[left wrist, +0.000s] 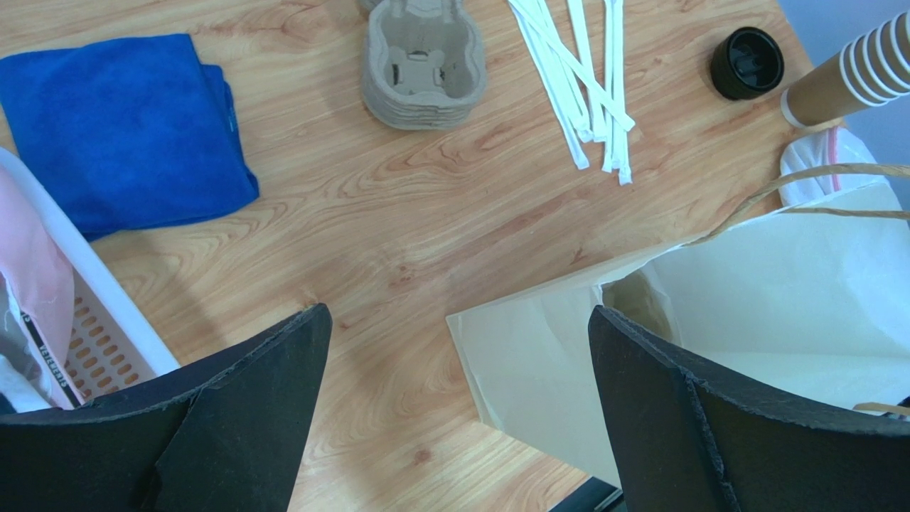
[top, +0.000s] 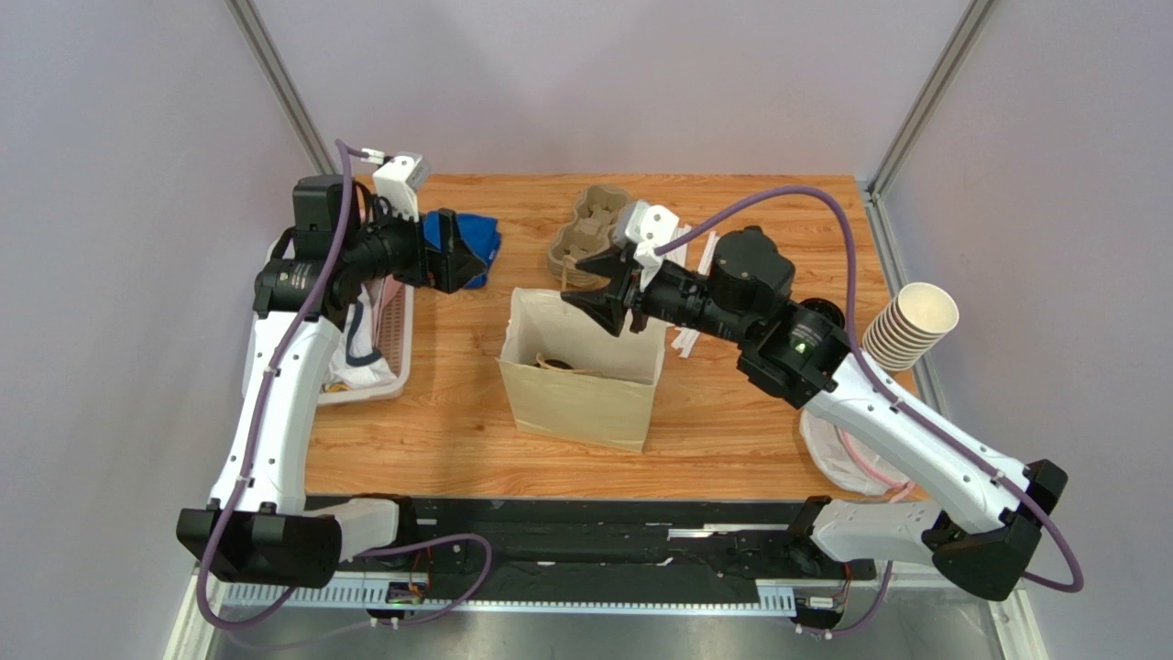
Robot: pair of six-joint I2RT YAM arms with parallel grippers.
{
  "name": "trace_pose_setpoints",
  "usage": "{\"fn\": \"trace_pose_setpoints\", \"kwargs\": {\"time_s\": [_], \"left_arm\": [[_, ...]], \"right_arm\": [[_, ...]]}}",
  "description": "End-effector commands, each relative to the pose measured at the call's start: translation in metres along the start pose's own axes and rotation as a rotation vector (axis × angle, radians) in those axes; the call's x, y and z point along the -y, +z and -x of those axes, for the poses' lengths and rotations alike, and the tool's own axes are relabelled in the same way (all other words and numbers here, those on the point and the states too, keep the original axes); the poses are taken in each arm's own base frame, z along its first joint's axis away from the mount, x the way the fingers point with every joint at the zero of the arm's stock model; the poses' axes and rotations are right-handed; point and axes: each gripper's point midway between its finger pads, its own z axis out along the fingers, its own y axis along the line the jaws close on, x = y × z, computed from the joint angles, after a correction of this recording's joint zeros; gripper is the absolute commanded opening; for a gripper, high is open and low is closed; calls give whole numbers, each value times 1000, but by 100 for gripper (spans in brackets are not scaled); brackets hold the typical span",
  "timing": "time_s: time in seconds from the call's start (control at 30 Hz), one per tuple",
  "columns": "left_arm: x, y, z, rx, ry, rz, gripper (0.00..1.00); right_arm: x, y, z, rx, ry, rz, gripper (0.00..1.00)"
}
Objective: Pack the takeout coffee
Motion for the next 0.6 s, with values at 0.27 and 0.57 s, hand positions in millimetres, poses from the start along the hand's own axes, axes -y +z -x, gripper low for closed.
{"fn": "trace_pose_setpoints", "kwargs": {"time_s": [0.27, 0.57], "left_arm": [[-3, 2, 22, -85, 48, -33, 99], [-30, 16, 46, -165, 40, 52, 99]], "right_arm": [[89, -42, 63, 65, 72, -320, 99], [200, -95, 5, -92, 340, -637, 100]]}}
